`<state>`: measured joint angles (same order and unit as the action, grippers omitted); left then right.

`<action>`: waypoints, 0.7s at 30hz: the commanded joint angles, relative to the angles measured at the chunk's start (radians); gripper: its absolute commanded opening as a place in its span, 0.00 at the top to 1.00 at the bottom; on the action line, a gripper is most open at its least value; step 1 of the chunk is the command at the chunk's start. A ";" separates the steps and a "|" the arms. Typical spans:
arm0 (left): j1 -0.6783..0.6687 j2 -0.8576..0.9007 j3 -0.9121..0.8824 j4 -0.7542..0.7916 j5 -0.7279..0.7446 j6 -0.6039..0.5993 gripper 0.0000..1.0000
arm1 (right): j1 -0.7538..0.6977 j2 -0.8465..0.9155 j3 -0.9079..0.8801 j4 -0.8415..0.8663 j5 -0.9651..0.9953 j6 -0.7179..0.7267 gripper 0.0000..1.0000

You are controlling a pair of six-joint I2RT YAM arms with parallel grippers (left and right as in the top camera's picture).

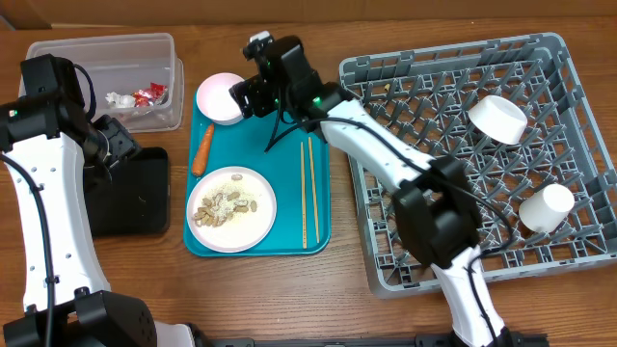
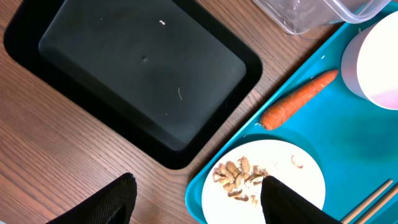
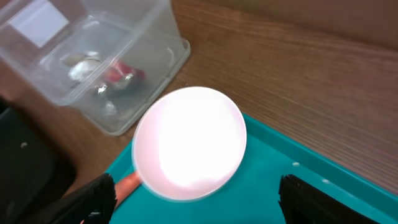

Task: Sort waste into correct bins and load items into the dishwasher
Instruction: 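Reach the right gripper to the pink bowl and grasp it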

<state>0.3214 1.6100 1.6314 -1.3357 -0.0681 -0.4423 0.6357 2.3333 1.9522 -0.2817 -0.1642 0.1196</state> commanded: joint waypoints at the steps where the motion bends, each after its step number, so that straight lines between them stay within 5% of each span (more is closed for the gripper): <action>1: 0.000 -0.031 0.014 -0.003 -0.006 0.001 0.34 | 0.005 0.053 0.022 0.058 0.018 0.046 0.14; 7: -0.001 -0.031 0.014 -0.004 -0.004 0.001 0.33 | 0.006 0.120 0.022 0.111 0.031 0.064 0.15; 13: -0.001 -0.030 0.014 -0.003 0.007 0.002 0.33 | 0.007 0.165 0.022 0.107 0.033 0.105 0.33; 21: -0.001 -0.030 0.014 -0.003 0.009 0.002 0.33 | 0.014 0.192 0.022 0.072 0.033 0.117 0.38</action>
<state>0.3214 1.6100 1.6314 -1.3392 -0.0647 -0.4423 0.6403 2.5061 1.9522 -0.2104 -0.1410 0.2256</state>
